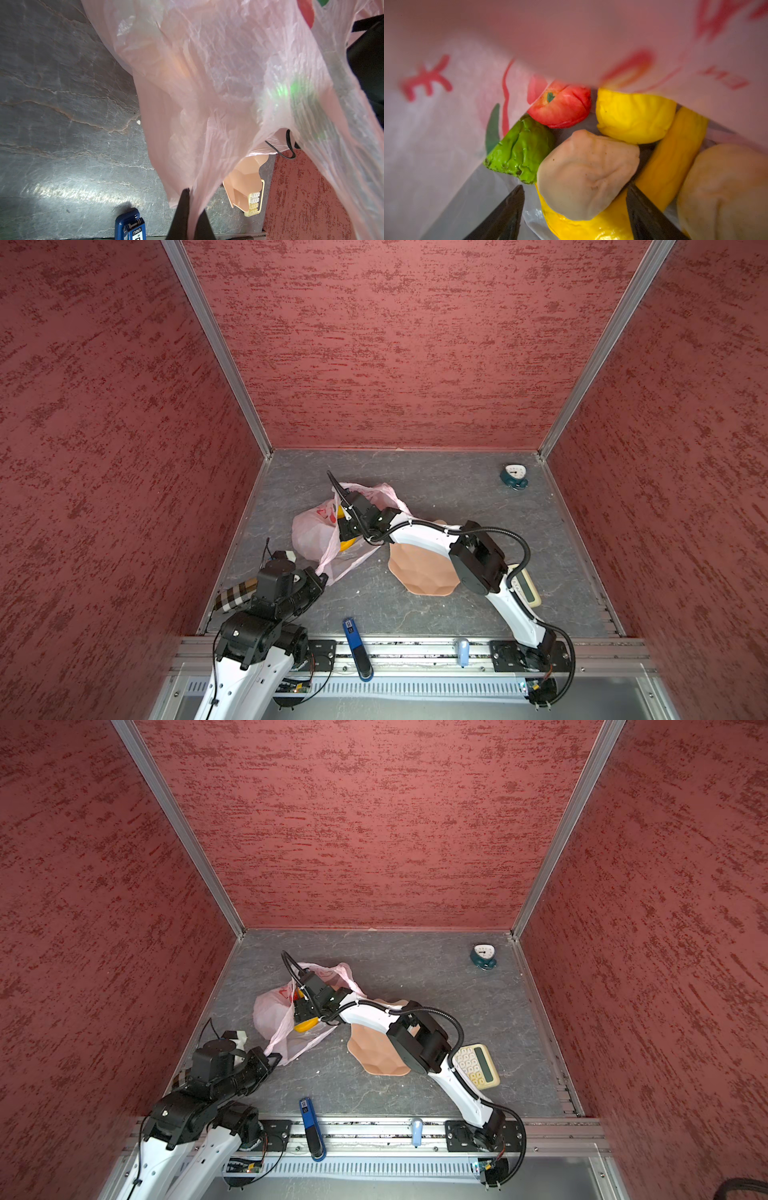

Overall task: Take the fake fruits out of the plastic bag
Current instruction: 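Close the right gripper on the pale pear inside the bag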

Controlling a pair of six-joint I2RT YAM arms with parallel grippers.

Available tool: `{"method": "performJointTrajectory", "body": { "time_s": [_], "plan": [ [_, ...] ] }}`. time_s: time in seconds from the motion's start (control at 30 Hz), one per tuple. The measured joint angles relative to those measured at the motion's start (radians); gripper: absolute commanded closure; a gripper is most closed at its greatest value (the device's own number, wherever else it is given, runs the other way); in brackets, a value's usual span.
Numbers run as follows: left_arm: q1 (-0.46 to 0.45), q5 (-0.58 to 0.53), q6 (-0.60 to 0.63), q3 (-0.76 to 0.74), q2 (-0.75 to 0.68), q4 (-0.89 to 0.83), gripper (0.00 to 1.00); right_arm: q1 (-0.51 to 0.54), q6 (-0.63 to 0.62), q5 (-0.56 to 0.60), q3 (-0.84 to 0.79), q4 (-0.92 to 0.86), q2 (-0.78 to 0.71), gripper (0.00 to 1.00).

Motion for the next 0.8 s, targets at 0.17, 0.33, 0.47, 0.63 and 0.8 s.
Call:
{"method": "performJointTrajectory", "body": {
  "time_s": [0.17, 0.33, 0.47, 0.63, 0.8],
  "plan": [
    [-0.010, 0.001, -0.002, -0.002, 0.000, 0.027, 0.93, 0.000, 0.023, 0.000, 0.034, -0.002, 0.044, 0.21],
    [-0.019, 0.001, -0.006, -0.002, 0.001, 0.041, 0.93, 0.000, 0.037, 0.000, 0.060, -0.009, 0.061, 0.22],
    [-0.031, 0.001, -0.010, -0.002, 0.004, 0.056, 0.93, 0.000, 0.049, 0.001, 0.094, -0.016, 0.085, 0.22],
    [-0.043, -0.002, -0.011, -0.002, 0.008, 0.067, 0.93, 0.000, 0.061, 0.006, 0.129, -0.030, 0.107, 0.28],
    [-0.049, -0.004, -0.017, -0.002, 0.008, 0.073, 0.93, 0.000, 0.072, 0.019, 0.131, -0.030, 0.110, 0.35]
  ]
}}
